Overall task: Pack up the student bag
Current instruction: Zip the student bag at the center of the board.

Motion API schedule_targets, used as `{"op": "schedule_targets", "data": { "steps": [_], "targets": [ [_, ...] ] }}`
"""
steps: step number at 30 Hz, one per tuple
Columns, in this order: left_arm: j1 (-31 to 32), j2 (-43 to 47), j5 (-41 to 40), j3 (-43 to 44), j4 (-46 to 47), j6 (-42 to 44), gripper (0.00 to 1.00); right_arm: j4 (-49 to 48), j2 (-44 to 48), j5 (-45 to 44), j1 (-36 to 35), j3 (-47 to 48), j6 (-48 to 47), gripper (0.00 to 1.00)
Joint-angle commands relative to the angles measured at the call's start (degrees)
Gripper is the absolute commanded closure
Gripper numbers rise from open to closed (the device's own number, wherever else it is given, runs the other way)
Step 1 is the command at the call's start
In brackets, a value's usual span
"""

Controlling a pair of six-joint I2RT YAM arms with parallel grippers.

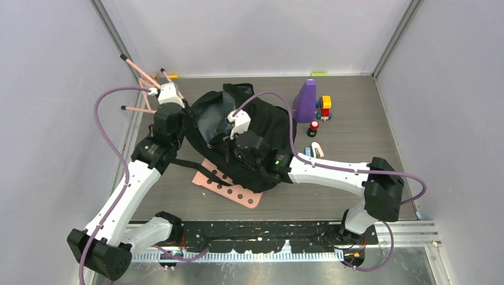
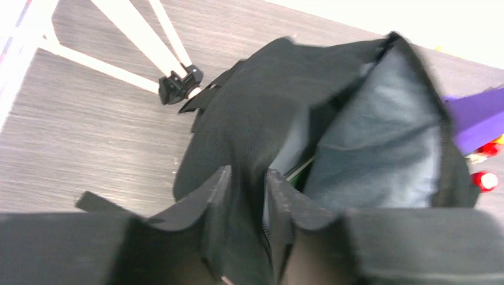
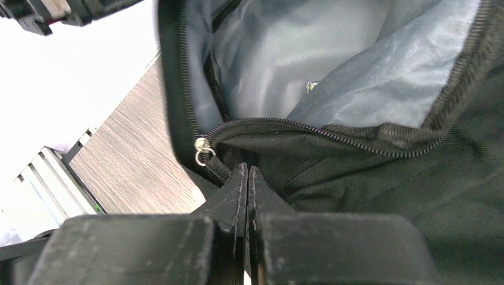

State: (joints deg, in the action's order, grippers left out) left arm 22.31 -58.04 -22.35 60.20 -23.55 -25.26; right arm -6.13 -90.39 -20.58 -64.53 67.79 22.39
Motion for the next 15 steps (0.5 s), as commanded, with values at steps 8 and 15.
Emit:
{"op": "schedule_targets", "data": {
  "steps": [8,15],
  "targets": [
    [-2.27,9.42,15.74,-1.52,3.19,5.58,0.13,1.14,-1.17,-3.20,-0.42,12.32,-8.25,0.99],
    [-2.27,25.15,18.42,-17.26,6.76,1.58,0.20,2.17,-7.27,-0.87,0.58,22.91,-14.54,0.99]
  ]
}}
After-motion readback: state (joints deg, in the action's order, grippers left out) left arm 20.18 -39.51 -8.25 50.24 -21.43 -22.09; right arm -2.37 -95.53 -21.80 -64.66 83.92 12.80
